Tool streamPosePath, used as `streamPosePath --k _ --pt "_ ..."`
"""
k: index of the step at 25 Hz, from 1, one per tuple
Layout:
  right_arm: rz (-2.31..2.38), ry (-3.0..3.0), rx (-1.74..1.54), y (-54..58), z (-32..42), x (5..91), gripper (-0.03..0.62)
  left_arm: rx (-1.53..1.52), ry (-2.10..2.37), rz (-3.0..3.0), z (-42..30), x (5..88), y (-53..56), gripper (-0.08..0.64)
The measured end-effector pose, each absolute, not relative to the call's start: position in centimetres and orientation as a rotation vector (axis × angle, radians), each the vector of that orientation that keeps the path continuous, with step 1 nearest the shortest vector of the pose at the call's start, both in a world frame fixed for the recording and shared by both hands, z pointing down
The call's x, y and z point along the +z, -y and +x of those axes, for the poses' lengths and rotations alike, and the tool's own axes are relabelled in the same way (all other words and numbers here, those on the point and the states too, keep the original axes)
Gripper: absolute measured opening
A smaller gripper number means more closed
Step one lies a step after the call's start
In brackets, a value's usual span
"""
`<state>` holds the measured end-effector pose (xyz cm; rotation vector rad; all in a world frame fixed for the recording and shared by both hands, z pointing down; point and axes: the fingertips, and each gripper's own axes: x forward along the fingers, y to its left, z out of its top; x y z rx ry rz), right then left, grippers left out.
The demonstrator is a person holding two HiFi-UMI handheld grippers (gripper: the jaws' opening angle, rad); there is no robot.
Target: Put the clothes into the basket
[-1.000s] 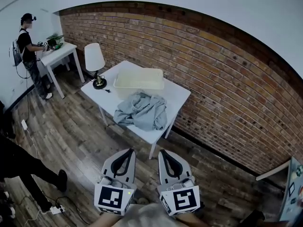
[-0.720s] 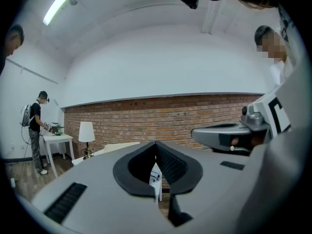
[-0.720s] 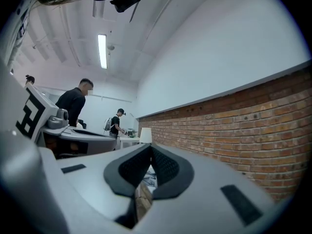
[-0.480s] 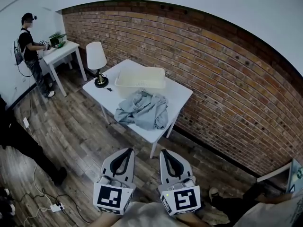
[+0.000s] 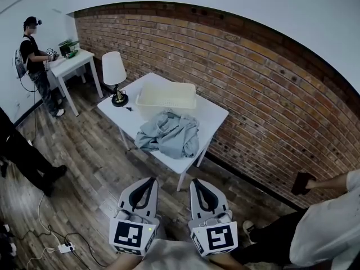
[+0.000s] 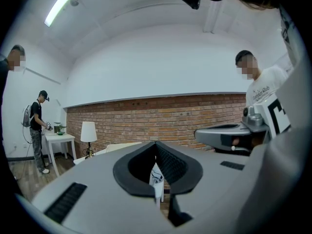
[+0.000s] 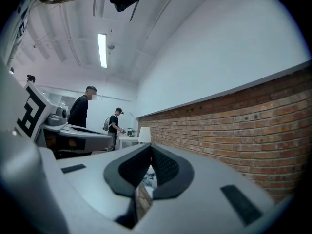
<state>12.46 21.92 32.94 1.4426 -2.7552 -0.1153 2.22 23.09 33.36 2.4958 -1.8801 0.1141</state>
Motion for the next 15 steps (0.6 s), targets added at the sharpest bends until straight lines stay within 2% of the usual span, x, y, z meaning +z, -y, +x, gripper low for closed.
streamPosePath --k 15 --pt "1.500 2.704 -0.125 -16.2 12.8 33.6 0.006 0.099 1.852 2.519 1.1 34.1 -17.0 0.009"
